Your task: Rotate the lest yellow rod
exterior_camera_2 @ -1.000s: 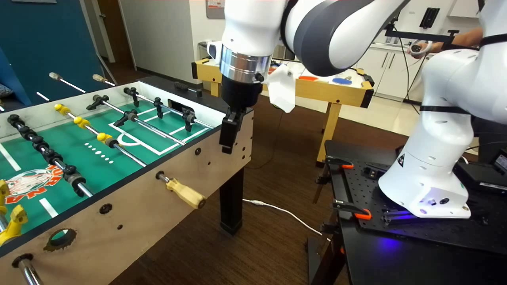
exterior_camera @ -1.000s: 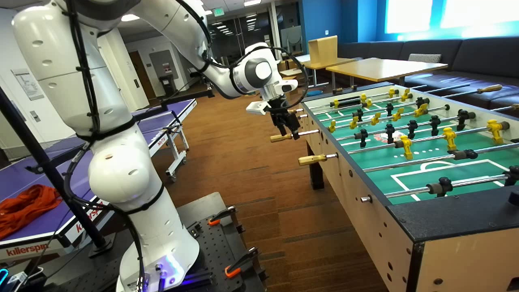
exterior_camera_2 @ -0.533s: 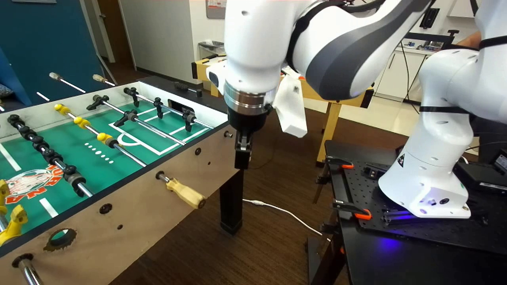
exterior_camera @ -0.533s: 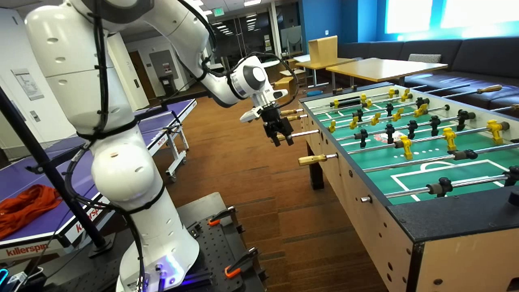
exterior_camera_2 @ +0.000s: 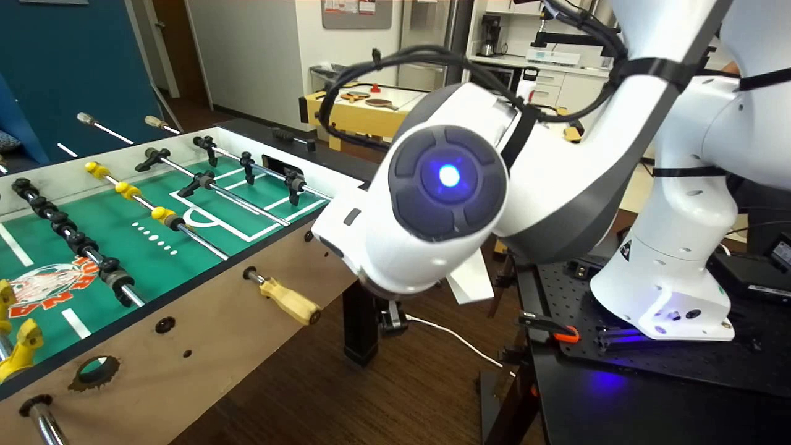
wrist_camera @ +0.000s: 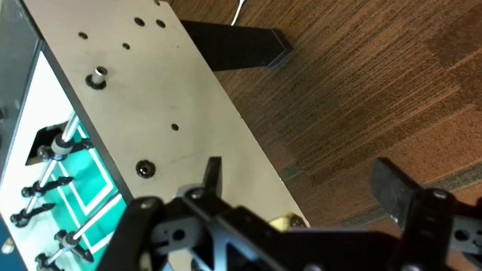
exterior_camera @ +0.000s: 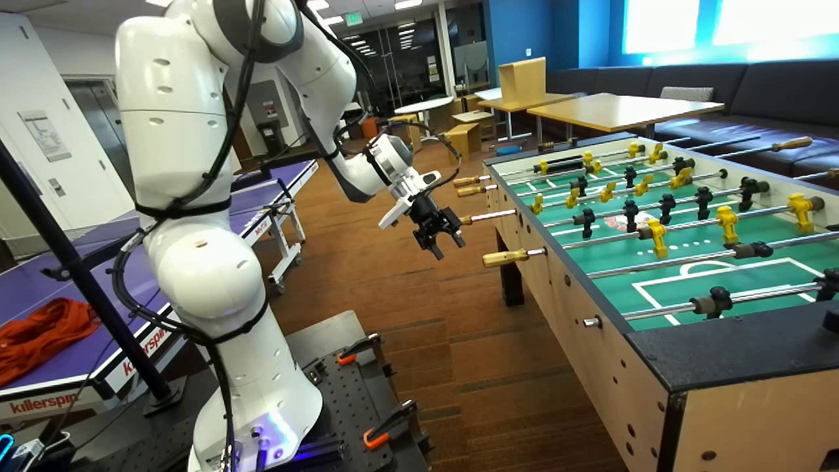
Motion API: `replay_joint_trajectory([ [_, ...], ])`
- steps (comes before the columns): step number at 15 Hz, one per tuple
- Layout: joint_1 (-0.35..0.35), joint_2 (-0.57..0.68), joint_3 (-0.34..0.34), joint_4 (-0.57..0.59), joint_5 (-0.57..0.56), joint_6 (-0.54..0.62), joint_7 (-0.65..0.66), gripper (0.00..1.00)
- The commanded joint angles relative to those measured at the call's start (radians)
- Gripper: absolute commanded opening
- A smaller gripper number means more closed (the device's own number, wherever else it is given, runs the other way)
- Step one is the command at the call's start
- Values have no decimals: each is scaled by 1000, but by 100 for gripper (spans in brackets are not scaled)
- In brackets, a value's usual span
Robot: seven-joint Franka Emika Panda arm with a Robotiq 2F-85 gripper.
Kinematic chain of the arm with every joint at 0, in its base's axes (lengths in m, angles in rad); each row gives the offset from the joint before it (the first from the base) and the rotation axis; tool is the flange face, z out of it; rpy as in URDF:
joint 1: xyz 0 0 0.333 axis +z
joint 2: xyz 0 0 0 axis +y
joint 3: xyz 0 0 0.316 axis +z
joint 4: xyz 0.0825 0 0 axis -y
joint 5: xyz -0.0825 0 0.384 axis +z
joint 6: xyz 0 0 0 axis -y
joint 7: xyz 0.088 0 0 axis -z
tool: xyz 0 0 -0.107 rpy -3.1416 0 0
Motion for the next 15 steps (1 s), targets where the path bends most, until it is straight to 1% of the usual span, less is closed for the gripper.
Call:
replay_joint_trajectory([
  [1,55,118,-21,65,-190,-38,24,100],
  [4,81,209,-31,104,-347,-101,13,100],
  [10,110,378,-30,177,-655,-307,53,100],
  [11,57,330,10,137,-595,-259,31,100],
  [13,61,373,12,159,-647,-294,45,100],
  [15,63,386,13,171,-653,-300,44,100],
])
